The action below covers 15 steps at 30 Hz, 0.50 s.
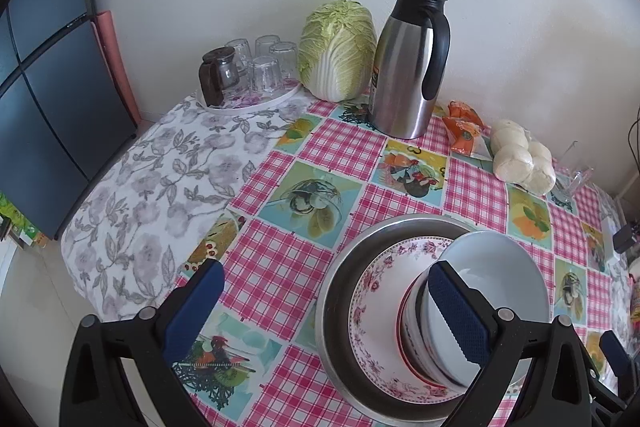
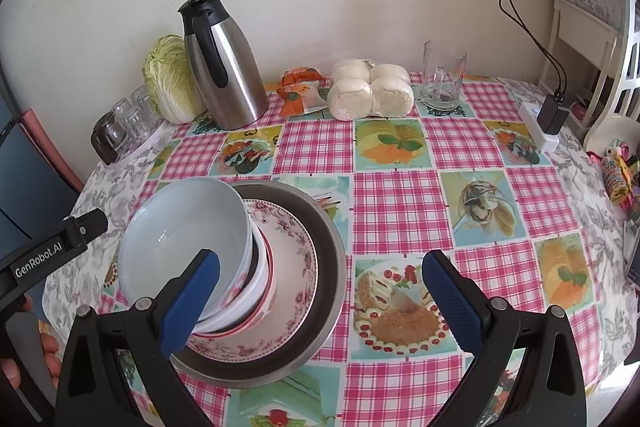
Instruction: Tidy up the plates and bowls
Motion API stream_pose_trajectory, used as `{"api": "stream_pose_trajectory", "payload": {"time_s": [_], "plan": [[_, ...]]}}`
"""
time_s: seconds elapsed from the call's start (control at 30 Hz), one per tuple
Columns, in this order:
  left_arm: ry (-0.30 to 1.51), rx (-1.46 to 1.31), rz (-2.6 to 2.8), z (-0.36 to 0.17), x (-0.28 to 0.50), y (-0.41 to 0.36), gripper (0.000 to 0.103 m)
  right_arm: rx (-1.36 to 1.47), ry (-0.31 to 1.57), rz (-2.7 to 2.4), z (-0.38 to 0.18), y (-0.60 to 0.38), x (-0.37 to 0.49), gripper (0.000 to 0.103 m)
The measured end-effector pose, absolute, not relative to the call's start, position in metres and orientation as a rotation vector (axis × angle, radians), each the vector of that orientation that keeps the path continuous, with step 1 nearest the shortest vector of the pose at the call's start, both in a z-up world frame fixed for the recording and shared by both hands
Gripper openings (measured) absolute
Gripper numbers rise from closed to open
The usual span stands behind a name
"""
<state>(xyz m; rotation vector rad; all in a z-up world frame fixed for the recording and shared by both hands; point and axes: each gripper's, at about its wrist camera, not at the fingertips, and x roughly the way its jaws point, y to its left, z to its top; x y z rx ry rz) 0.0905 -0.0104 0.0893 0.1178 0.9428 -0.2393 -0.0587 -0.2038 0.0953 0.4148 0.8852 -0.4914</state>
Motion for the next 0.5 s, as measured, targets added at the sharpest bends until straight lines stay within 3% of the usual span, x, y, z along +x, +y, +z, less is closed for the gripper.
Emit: {"api": "stream_pose_trajectory", "payload": {"time_s": [0.5], "plan": [[0.948,0.149,-0.246,0.078,0.064,0.008,0.103,0.407,0.887,-0.527,0.088,-0.195,-0.094,0.101]]}}
